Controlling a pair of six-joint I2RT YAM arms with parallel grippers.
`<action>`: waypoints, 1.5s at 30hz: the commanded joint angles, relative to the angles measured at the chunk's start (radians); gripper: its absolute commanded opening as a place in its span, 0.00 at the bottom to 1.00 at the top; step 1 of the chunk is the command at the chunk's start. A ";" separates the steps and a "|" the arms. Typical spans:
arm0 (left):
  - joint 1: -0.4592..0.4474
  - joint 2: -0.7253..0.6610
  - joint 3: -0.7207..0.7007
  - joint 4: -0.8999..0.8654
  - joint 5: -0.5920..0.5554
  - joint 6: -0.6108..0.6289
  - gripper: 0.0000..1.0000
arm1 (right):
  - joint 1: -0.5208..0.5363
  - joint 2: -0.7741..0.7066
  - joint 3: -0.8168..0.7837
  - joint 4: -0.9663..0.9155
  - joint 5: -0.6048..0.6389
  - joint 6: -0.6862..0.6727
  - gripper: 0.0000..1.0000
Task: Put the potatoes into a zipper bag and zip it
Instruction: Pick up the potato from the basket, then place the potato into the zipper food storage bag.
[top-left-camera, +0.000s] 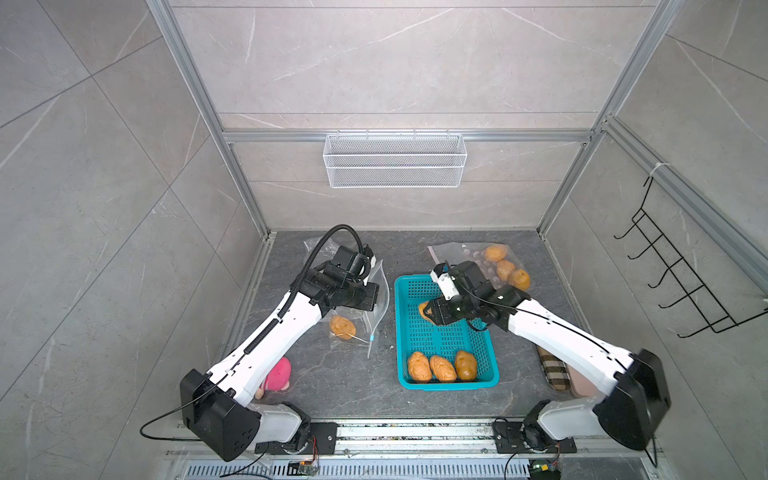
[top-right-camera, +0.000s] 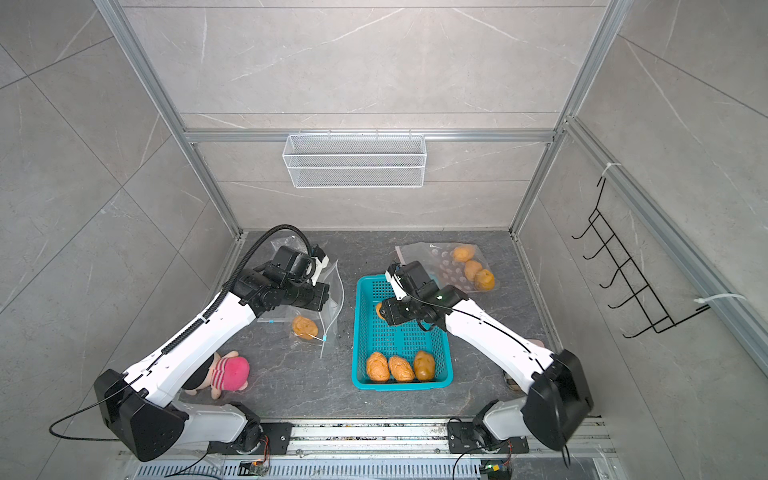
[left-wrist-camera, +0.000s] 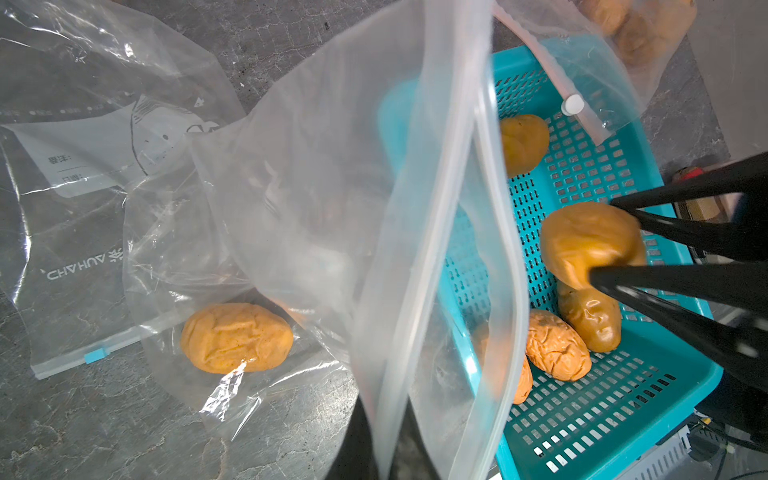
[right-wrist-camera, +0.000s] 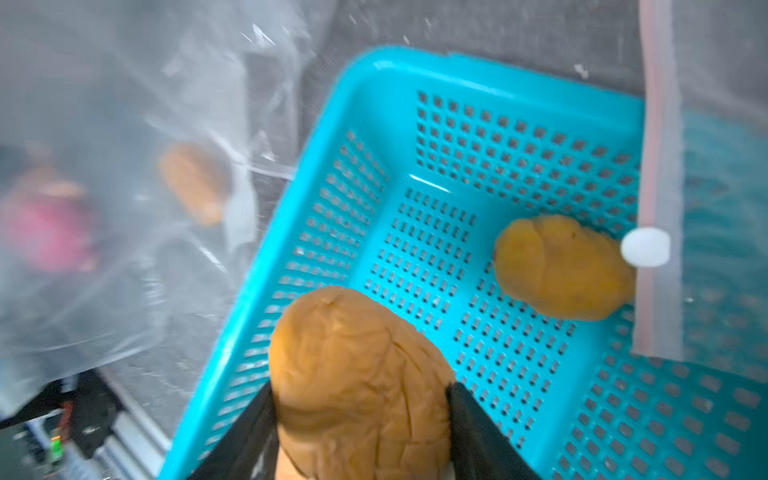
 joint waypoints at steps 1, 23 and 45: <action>0.006 0.004 0.001 0.009 0.016 0.018 0.00 | 0.006 -0.095 -0.016 0.189 -0.186 0.093 0.43; 0.008 -0.024 -0.006 0.025 0.069 0.011 0.00 | 0.120 0.104 -0.167 1.094 -0.365 0.480 0.40; 0.033 -0.075 0.002 0.113 0.301 -0.111 0.00 | 0.117 0.106 -0.284 1.352 -0.371 0.623 0.40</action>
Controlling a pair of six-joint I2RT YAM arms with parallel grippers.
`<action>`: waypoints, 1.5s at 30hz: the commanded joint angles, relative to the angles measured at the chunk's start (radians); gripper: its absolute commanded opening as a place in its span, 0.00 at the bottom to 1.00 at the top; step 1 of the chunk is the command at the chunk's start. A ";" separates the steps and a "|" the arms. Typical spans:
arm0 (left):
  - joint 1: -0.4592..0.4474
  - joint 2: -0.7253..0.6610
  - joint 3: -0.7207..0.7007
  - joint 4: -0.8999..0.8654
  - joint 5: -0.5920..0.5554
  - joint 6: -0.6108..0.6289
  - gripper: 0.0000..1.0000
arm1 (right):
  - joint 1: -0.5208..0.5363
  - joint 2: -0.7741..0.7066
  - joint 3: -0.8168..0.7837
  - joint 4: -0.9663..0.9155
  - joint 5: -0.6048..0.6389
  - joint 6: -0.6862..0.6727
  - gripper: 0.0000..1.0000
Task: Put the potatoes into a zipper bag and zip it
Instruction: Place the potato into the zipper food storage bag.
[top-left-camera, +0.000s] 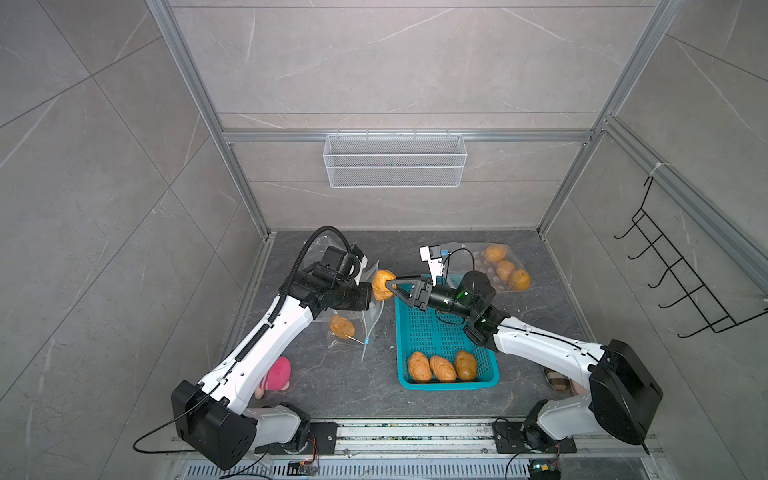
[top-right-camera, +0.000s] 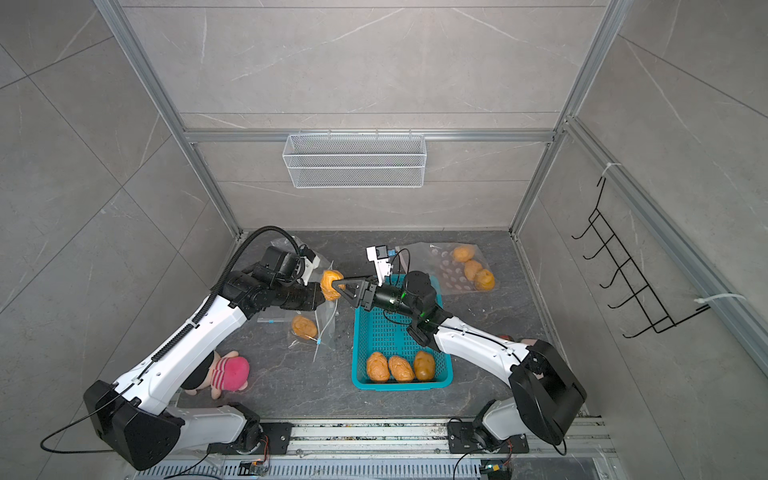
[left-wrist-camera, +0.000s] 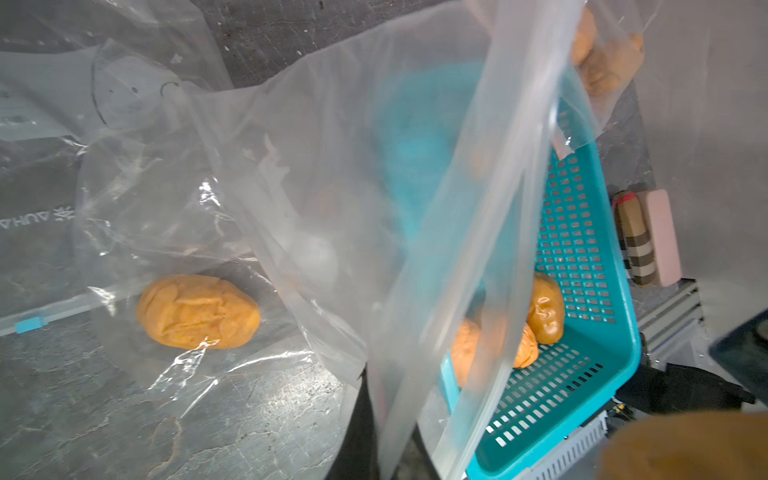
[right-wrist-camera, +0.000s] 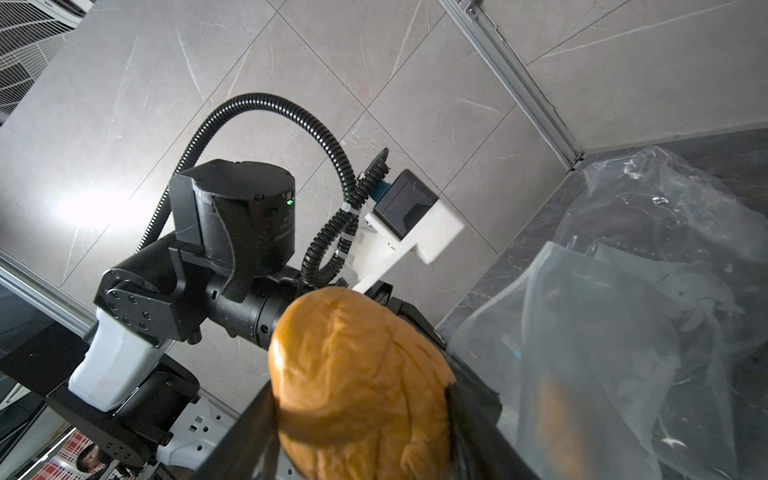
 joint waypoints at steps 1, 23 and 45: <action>-0.014 -0.027 0.025 0.120 0.167 -0.020 0.00 | 0.024 0.013 -0.027 0.033 -0.009 0.030 0.40; 0.030 -0.016 -0.017 0.178 0.238 -0.074 0.00 | -0.003 0.124 -0.143 0.125 0.010 -0.024 0.38; 0.034 -0.014 -0.013 0.162 0.253 -0.050 0.00 | -0.009 0.060 -0.021 -0.373 0.112 -0.348 0.47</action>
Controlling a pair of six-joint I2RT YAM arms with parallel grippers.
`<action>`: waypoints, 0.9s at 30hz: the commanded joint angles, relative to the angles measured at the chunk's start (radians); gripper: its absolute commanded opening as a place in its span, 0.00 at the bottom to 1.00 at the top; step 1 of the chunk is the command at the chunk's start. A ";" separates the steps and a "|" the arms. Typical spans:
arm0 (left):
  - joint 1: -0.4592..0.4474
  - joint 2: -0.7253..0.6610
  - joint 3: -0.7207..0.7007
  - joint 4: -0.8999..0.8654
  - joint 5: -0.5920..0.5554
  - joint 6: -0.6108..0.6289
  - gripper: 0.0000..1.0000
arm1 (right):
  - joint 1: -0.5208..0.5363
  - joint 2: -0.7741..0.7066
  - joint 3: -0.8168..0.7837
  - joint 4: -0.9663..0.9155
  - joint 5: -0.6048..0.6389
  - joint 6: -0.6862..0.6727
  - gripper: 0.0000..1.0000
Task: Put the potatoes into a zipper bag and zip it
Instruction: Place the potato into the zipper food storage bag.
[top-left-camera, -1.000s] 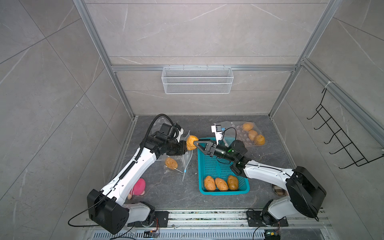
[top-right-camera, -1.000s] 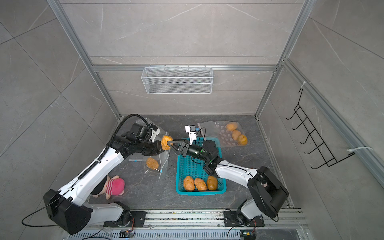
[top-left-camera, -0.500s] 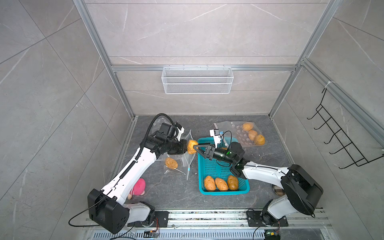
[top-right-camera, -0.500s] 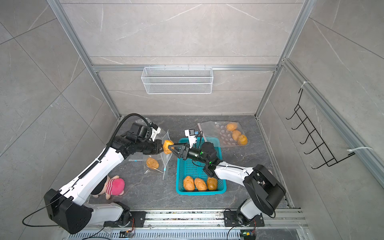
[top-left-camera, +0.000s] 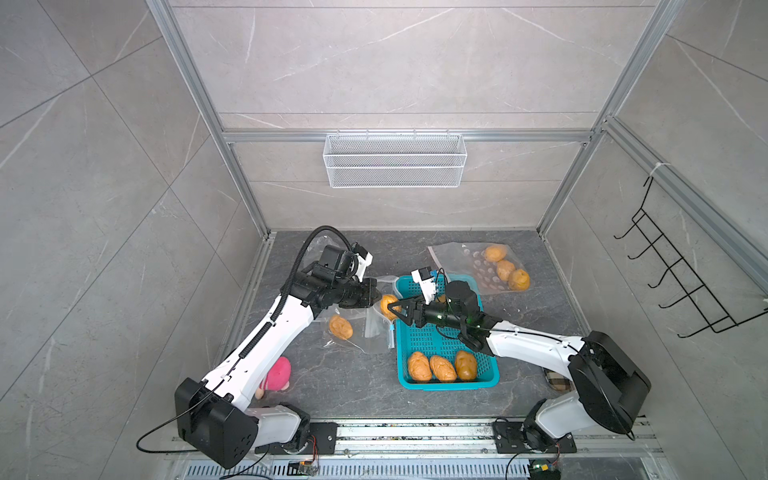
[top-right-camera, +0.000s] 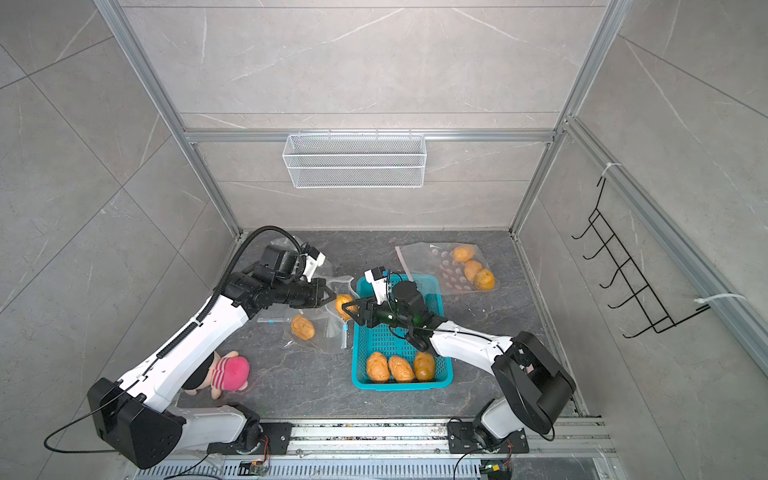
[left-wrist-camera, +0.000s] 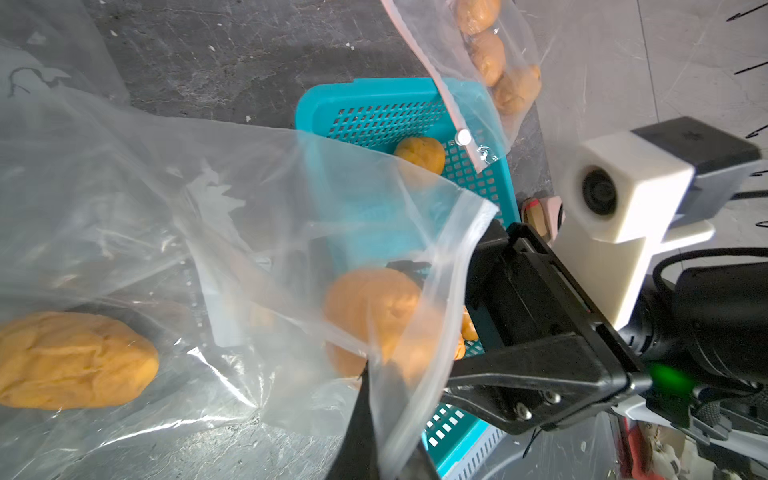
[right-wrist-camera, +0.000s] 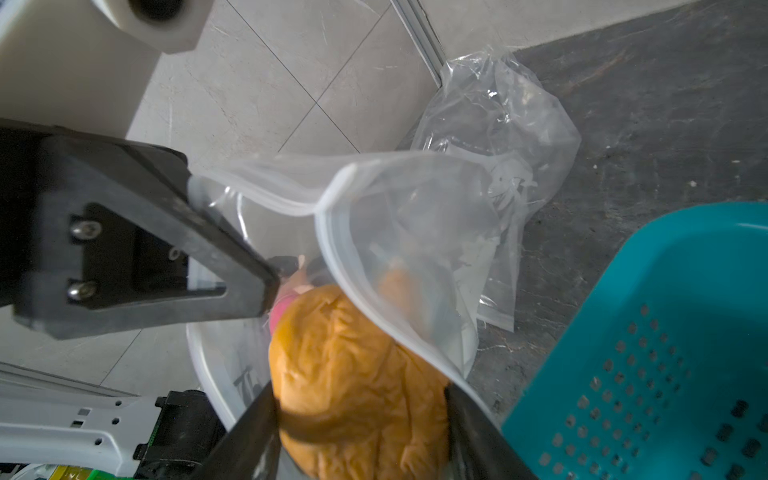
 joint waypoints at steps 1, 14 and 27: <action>-0.001 -0.019 0.025 0.037 0.054 0.017 0.00 | 0.004 -0.010 0.059 -0.104 0.010 -0.055 0.50; -0.001 -0.009 -0.012 0.025 0.049 0.055 0.00 | 0.005 -0.132 0.162 -0.380 -0.003 -0.233 0.68; 0.000 -0.022 0.002 -0.015 -0.015 0.076 0.00 | 0.005 -0.221 0.175 -0.353 -0.086 -0.263 0.73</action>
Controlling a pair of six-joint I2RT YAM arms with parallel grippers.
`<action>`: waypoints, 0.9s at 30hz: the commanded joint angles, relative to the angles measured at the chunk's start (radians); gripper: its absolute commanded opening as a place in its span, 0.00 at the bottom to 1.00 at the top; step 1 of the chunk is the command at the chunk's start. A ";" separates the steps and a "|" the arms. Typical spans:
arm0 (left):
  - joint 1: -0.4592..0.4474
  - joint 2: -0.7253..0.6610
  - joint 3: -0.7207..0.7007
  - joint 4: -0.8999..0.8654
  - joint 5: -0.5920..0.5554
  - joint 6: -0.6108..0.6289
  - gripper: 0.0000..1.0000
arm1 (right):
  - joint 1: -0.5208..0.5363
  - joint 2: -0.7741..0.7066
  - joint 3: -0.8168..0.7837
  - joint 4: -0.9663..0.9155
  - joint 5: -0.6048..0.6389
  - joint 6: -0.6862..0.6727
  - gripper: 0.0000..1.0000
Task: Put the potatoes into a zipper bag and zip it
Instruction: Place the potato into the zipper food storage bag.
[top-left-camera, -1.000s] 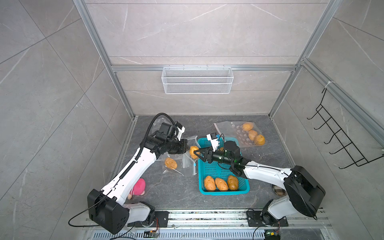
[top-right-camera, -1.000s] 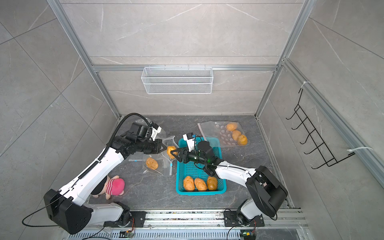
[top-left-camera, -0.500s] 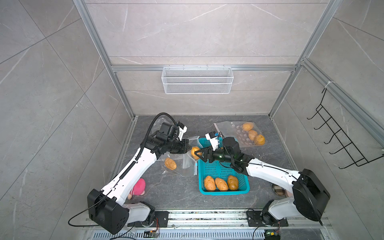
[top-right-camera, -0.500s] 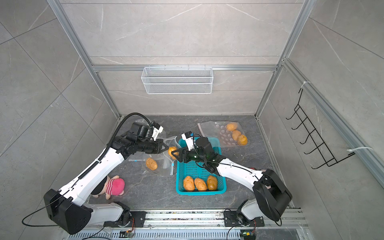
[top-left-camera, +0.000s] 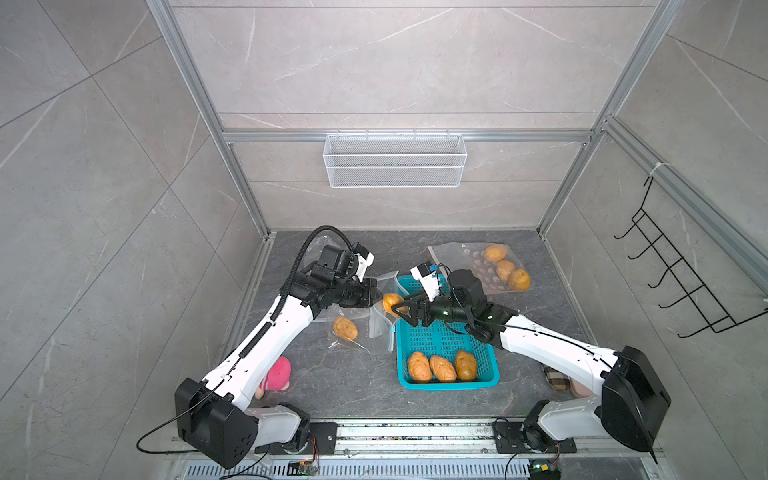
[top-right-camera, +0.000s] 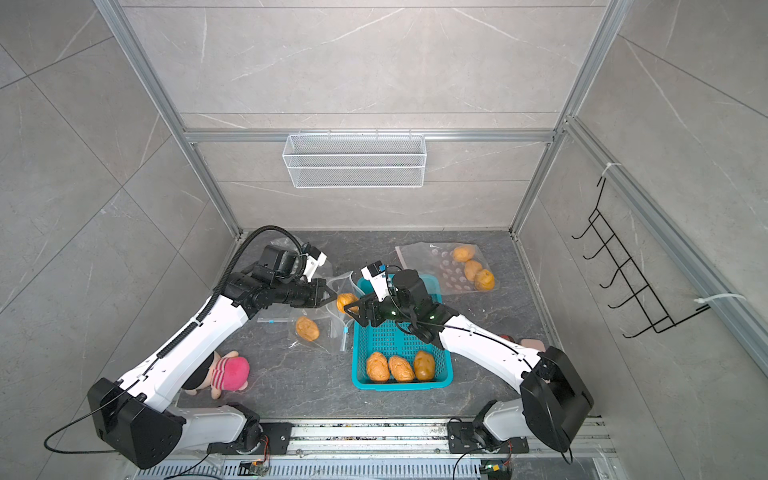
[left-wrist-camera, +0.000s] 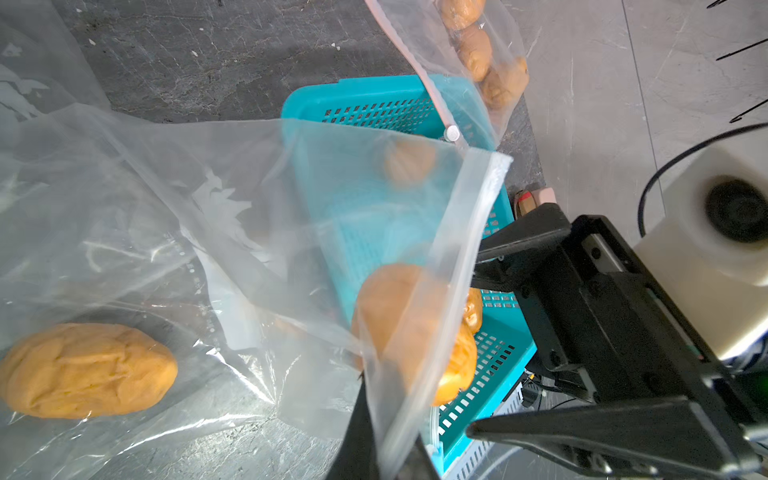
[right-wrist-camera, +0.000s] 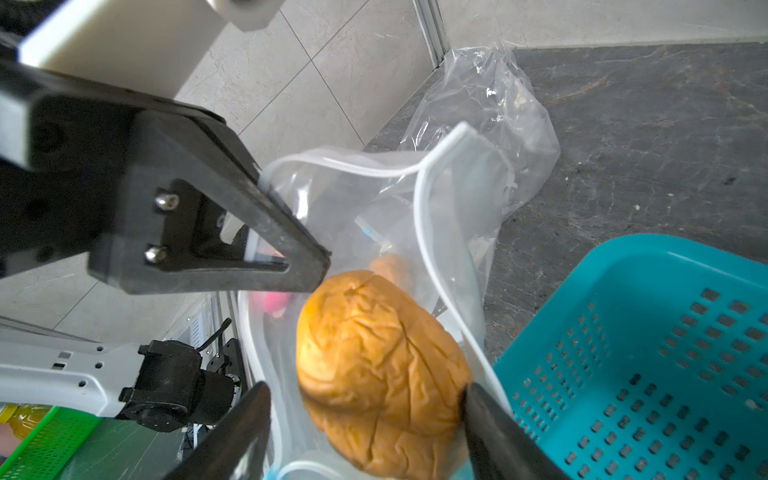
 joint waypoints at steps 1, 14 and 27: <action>-0.001 -0.033 0.007 -0.022 -0.046 0.039 0.00 | 0.006 -0.105 0.050 0.024 -0.087 -0.055 0.73; 0.002 -0.062 -0.003 -0.022 -0.056 0.057 0.00 | -0.025 -0.140 0.102 -0.351 0.283 -0.086 0.64; 0.001 -0.060 -0.009 -0.022 -0.047 0.059 0.00 | -0.025 0.196 0.215 -0.722 0.723 -0.065 0.70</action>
